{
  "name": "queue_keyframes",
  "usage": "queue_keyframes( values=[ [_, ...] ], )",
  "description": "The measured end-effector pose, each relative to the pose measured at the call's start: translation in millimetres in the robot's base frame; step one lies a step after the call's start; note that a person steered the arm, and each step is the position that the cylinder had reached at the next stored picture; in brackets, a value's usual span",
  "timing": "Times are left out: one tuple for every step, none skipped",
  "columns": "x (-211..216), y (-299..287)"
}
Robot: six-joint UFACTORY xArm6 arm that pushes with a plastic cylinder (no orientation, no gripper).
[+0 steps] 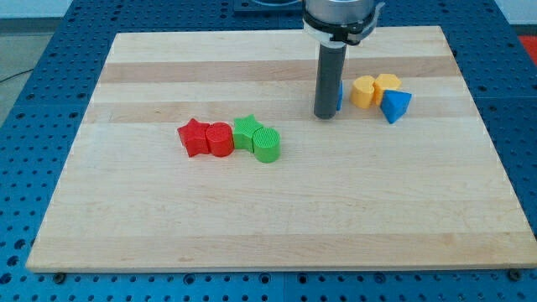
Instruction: Move the blue triangle to the right side of the yellow hexagon
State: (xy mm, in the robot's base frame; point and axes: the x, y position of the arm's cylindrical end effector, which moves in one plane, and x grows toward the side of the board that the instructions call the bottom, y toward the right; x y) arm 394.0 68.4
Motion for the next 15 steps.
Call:
queue_keyframes(
  values=[
    [-3.9, 5.5],
    [-4.4, 6.7],
    [3.2, 27.0],
    [5.7, 56.0],
    [4.1, 71.1],
    [4.2, 87.6],
    [4.2, 113.6],
    [4.4, 130.9],
    [7.0, 134.6],
    [20.1, 153.4],
    [20.4, 189.2],
    [14.4, 193.8],
    [10.6, 181.8],
    [3.2, 180.7],
    [-5.6, 177.0]
  ],
)
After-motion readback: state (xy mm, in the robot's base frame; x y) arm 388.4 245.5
